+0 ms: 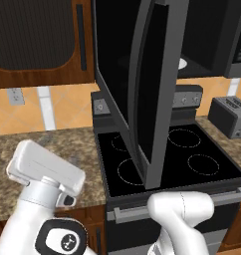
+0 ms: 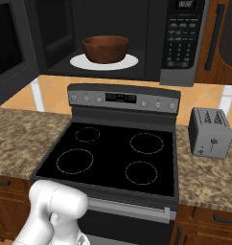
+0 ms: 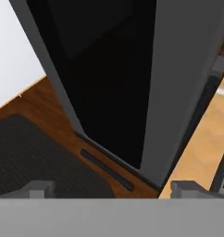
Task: Open the microwave, place the bowl with waffle inside the microwave, then close the microwave door and turn it on.
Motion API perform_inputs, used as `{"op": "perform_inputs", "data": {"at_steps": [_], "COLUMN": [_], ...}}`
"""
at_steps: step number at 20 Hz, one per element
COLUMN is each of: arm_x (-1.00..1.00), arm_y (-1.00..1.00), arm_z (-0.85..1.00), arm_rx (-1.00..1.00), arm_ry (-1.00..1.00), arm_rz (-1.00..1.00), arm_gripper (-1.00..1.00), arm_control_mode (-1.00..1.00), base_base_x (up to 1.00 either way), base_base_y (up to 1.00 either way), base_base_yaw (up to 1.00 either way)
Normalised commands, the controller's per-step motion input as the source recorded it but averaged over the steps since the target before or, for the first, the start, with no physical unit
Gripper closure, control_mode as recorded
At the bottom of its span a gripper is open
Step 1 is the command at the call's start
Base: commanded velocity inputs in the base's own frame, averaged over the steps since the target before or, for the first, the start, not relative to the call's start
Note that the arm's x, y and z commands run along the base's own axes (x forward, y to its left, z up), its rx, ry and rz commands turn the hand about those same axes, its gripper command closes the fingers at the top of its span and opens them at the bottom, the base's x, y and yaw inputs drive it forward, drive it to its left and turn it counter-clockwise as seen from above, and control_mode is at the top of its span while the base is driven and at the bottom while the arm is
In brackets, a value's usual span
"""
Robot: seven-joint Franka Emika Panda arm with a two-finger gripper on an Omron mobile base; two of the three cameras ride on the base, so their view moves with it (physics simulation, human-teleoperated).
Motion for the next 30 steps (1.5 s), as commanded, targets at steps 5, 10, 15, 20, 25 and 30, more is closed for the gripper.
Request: {"op": "perform_inputs", "data": {"at_steps": [5,10,15,20,25,30], "arm_x": [0.36,0.56,0.16,0.15,0.82,0.99], "arm_y": [-0.52,-0.8,-0.89,-1.0,-1.0,-1.0], "arm_z": [0.0,0.01,0.35,0.47,0.13,0.02], "arm_rx": [0.05,0.13,0.13,0.18,0.3,0.31], "arm_ry": [-0.4,-0.3,-0.45,-0.45,-0.22,-0.15], "arm_rz": [0.0,0.0,0.01,0.07,0.09,0.07], "arm_gripper": [-1.0,-1.0,-1.0,-1.0,-1.0,-1.0], "arm_control_mode": [-1.0,-1.0,-1.0,-1.0,-1.0,-1.0], "base_base_x": [0.0,0.0,0.0,0.0,0.0,0.0], "base_base_y": [0.0,0.0,0.0,0.0,0.0,0.0], "base_base_yaw": [0.0,0.0,0.0,0.0,0.0,0.0]}}
